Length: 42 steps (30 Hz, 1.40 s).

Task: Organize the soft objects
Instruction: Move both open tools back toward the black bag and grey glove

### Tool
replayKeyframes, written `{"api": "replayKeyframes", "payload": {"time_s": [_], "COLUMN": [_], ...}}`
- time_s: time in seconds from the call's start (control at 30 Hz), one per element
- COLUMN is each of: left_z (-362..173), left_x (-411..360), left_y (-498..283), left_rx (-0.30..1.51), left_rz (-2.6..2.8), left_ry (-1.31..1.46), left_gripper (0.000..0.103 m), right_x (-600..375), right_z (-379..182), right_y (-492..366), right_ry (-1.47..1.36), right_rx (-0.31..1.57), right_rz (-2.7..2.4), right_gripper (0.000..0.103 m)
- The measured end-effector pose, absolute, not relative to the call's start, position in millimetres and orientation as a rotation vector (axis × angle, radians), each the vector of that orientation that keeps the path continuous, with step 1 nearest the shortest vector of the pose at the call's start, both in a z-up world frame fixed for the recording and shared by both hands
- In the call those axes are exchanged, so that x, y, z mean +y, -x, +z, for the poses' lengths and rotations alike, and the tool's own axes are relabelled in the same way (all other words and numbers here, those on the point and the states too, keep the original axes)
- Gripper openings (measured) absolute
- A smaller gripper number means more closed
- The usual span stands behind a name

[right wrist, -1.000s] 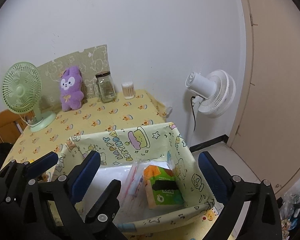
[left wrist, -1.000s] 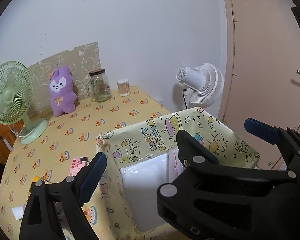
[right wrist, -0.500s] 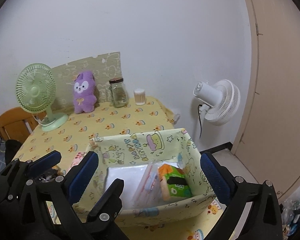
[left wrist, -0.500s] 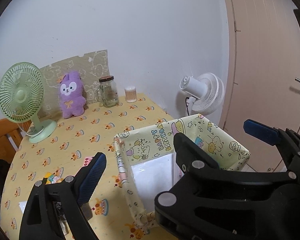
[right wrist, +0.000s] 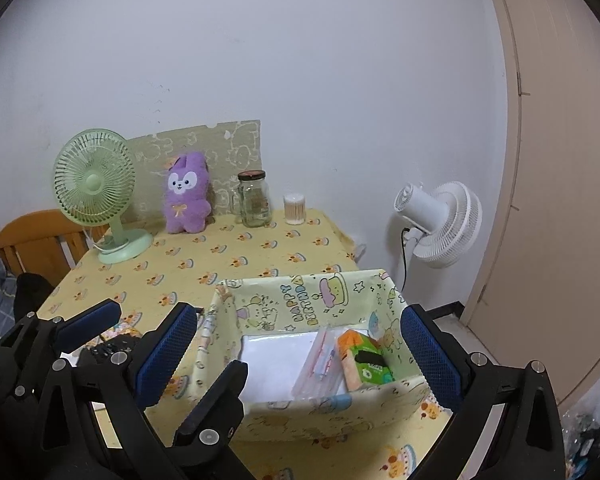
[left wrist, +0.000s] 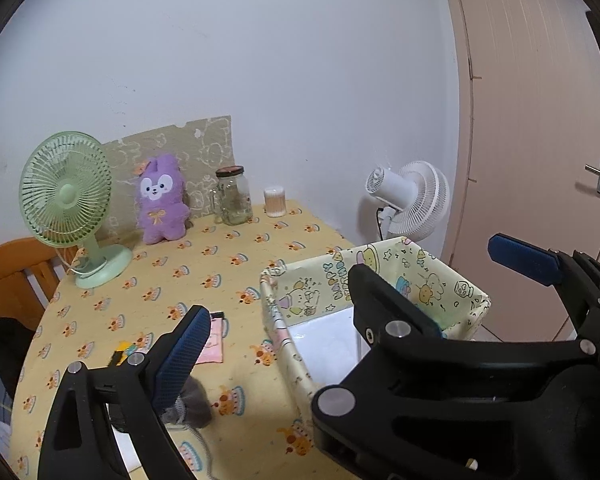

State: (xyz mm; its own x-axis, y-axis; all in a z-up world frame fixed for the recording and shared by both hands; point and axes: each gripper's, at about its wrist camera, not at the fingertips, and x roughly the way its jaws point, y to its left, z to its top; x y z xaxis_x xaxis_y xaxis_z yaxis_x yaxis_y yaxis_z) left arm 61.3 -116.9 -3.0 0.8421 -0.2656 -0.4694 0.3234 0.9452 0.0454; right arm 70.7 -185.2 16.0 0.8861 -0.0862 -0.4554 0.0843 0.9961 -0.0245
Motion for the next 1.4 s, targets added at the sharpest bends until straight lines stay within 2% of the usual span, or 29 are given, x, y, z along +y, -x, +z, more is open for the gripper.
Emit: {"api": "replayKeyframes", "payload": {"time_s": [0.57,1.4], "left_z": [2.2,-35.4], "left_x": [-72.3,-7.6], "left_y": [-37.6,-34.4], "left_rx": [0.444,0.504], "left_rz": [-0.241,-0.115], "left_ry": [-0.105,-0.065], "left_gripper": [0.097,0.097], "right_x": [-142.8,-77.8], "right_z": [15.4,-22.8], "right_y": [-53.1,-63.4], "right_ry": [-0.031,-0.010], "right_rx": [0.489,0.518], "right_rz": [-0.003,0.136], "right_gripper": [0.103,0.098]}}
